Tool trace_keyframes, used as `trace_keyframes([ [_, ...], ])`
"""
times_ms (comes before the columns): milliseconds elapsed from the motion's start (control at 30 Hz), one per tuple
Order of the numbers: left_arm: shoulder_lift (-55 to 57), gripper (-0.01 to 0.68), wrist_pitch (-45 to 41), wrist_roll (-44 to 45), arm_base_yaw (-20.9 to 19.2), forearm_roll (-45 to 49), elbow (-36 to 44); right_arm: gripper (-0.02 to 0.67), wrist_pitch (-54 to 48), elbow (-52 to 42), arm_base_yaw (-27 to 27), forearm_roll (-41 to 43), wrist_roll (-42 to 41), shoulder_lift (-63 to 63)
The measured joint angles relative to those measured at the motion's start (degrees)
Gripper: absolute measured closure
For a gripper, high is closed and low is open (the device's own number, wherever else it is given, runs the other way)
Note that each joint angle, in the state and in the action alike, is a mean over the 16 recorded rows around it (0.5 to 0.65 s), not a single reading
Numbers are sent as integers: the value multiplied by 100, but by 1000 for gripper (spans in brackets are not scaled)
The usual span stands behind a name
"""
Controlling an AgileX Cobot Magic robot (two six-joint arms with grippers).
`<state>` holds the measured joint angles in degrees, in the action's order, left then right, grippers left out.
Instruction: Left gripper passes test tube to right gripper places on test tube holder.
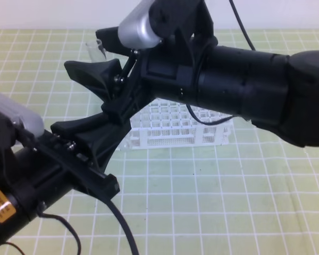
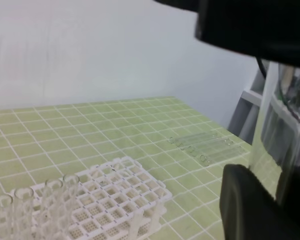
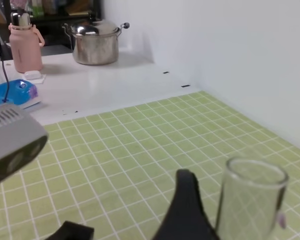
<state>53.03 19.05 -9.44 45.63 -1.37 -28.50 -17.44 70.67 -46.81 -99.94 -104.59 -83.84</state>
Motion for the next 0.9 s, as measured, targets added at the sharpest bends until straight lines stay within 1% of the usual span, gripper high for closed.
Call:
trace_keyframes([
  [233, 5, 639, -52, -4, -1, -16, 7, 235, -69, 65, 0, 0, 7, -114],
  [533, 11, 628, -88, -8, -1, -34, 11, 356, -113, 68, 0, 0, 7, -153],
  [633, 12, 628, -80, -9, -1, -37, 10, 385, -118, 68, 0, 0, 7, -155],
  [767, 9, 640, -55, -11, -1, -37, 5, 394, -114, 68, 0, 0, 7, -155],
  [900, 4, 651, -22, -14, 0, -75, 1, 360, -99, 68, 1, 0, 7, -156],
])
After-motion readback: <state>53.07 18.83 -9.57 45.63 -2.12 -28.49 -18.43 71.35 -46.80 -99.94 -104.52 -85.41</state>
